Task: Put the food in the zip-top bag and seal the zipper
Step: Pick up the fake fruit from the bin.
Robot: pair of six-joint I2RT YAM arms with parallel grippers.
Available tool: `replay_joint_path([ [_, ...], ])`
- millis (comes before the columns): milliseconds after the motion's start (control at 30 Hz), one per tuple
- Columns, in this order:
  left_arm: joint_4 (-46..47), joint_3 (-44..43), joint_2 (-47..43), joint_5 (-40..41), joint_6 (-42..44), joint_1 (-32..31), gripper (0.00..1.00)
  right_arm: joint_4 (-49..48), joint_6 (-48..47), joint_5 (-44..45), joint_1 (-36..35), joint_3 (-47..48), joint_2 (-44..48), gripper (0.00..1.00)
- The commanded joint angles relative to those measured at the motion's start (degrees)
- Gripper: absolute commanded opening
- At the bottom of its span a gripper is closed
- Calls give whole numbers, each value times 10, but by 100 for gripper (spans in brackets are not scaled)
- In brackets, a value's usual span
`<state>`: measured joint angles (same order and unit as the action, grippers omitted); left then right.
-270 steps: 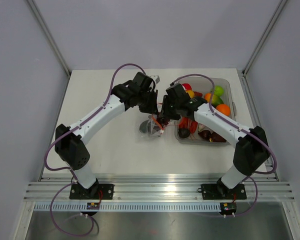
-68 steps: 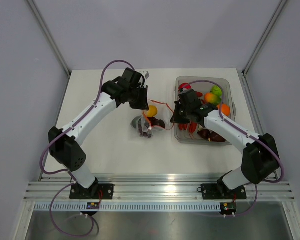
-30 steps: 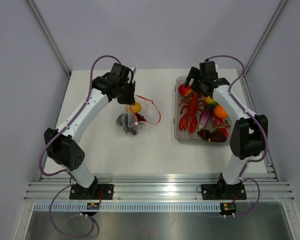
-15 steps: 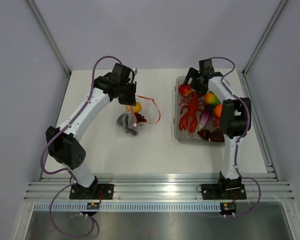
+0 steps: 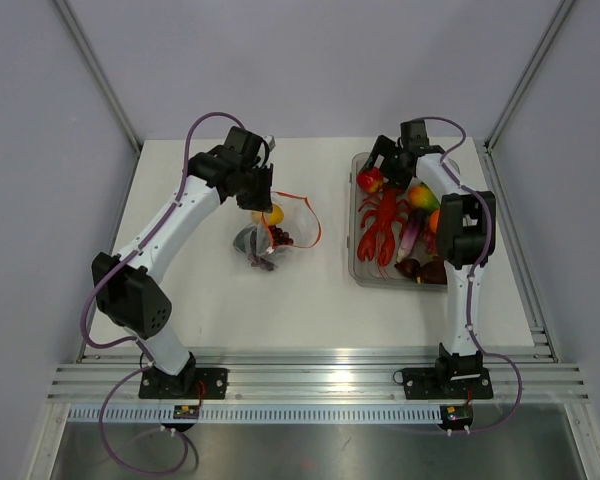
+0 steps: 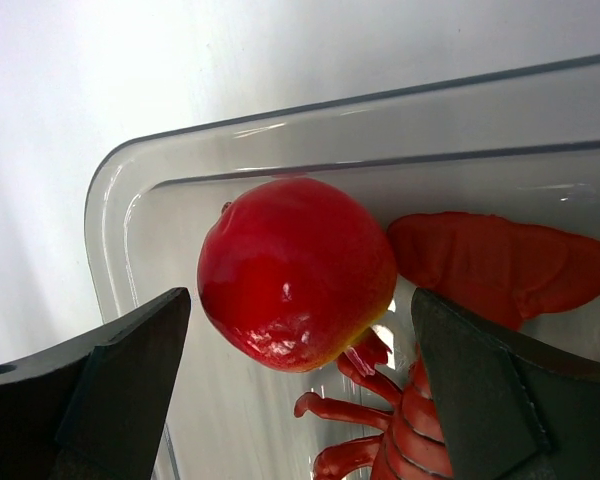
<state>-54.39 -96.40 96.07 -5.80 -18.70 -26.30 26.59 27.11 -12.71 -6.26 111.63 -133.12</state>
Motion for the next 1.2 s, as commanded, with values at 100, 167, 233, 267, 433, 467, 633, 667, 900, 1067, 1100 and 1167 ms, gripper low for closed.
replay_joint_path([
  [100,14,-16,2,-11,-8,-2,0,-29,-24,-40,1,5,-3,98],
  [167,14,-15,1,-11,-7,-2,0,-32,-28,-43,2,0,4,86],
  [233,13,-16,1,-11,-8,-2,0,-42,-26,-38,2,-18,15,75],
  [267,14,-16,1,-12,-7,-2,0,-49,-25,-36,3,-25,28,70],
  [433,12,-17,0,-16,-9,-2,0,-58,-27,-11,4,-68,65,56],
  [467,13,-16,-2,-16,-10,-2,0,-67,-25,-10,5,-77,79,56],
  [633,17,-15,1,-21,-12,-2,0,-71,-22,-6,5,-111,123,51],
  [667,17,-19,2,-26,-13,-2,0,-73,-21,-6,5,-116,138,50],
  [900,18,-25,3,-35,-17,-2,0,-87,-14,8,5,-193,226,49],
  [1067,20,-21,0,-40,-20,-2,0,-80,-3,21,1,-249,317,46],
  [1100,21,-22,0,-44,-20,-2,0,-76,-3,22,-2,-262,332,46],
  [1167,21,-22,-1,-47,-21,-2,0,-64,-5,28,-20,-277,377,46],
])
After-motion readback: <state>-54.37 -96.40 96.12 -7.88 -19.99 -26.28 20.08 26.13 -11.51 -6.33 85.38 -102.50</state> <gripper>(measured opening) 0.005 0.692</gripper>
